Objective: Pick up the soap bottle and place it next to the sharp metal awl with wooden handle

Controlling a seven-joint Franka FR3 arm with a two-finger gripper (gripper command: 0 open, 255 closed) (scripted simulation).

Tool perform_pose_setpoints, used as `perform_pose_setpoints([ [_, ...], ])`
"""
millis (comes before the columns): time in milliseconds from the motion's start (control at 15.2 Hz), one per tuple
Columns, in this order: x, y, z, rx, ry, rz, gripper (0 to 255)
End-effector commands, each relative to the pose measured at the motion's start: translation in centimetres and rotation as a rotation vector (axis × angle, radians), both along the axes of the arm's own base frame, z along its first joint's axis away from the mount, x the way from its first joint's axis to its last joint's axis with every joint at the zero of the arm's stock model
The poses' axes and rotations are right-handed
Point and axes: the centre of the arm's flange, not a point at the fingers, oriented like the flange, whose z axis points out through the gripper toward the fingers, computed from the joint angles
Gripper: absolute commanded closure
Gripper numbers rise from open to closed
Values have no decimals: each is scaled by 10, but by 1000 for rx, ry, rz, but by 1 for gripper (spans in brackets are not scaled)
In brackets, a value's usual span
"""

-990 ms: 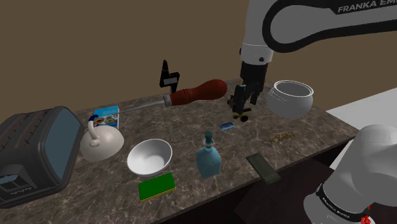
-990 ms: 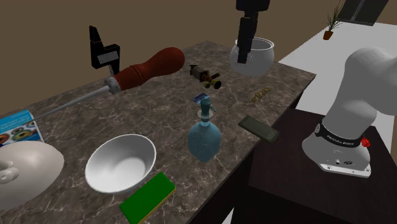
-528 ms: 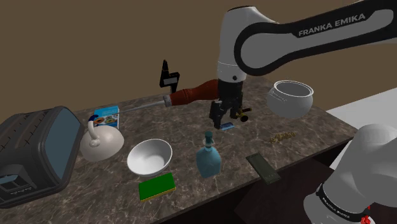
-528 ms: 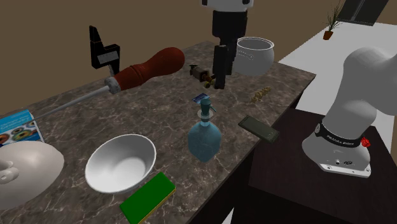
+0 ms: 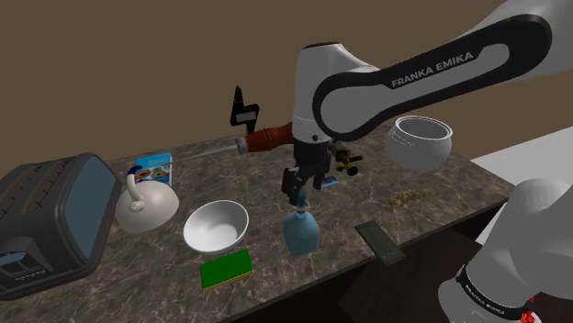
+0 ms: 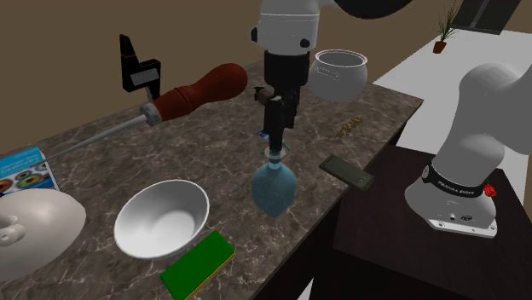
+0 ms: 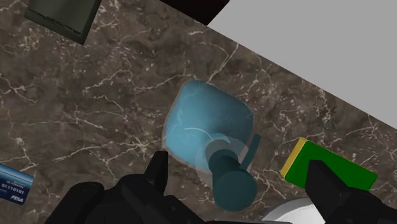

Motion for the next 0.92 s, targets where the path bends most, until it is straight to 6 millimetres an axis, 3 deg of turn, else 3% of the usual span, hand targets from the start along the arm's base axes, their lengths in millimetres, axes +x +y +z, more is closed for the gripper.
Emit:
perform_pose_setpoints([
  [0, -1, 1, -11, 0, 0, 0, 0],
  [132, -1, 3, -24, 0, 0, 0, 0],
  [660, -1, 3, -24, 0, 0, 0, 0],
  [726, -1, 3, -24, 0, 0, 0, 255],
  [858, -1, 3, -24, 0, 0, 0, 255],
])
